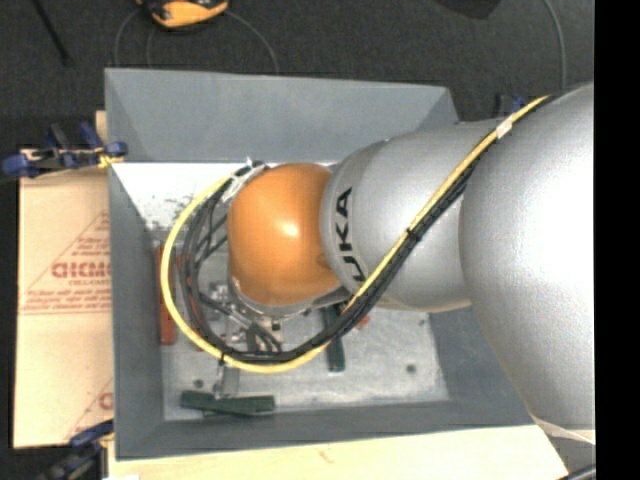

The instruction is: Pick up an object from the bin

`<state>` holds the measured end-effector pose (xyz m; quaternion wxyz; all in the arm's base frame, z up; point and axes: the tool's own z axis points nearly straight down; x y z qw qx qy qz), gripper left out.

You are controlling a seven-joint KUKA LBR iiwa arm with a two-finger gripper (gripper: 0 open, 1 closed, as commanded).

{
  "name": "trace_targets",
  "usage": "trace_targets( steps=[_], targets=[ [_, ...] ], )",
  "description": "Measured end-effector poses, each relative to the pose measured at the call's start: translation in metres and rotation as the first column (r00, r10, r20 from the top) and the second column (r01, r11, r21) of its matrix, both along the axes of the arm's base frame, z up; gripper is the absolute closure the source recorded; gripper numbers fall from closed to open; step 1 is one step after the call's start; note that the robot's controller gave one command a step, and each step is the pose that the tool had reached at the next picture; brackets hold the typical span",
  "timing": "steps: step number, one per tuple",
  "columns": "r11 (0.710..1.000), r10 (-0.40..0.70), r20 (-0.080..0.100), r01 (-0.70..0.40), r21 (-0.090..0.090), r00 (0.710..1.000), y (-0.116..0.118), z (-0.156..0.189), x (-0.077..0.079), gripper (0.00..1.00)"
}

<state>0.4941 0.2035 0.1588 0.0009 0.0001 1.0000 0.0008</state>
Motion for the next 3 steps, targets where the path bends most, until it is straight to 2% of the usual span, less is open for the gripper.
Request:
trace_targets(
  steps=[1,2,3],
  targets=[
    [1.000,0.030,0.007,-0.030,0.001,1.000,-0.019,-0.047,0.000,0.00],
    [0.975,0.224,-0.002,-0.224,0.000,0.975,-0.046,-0.075,-0.007,0.00],
    [0.908,0.420,0.009,-0.420,-0.001,0.907,-0.063,-0.086,-0.008,1.00]
  ],
)
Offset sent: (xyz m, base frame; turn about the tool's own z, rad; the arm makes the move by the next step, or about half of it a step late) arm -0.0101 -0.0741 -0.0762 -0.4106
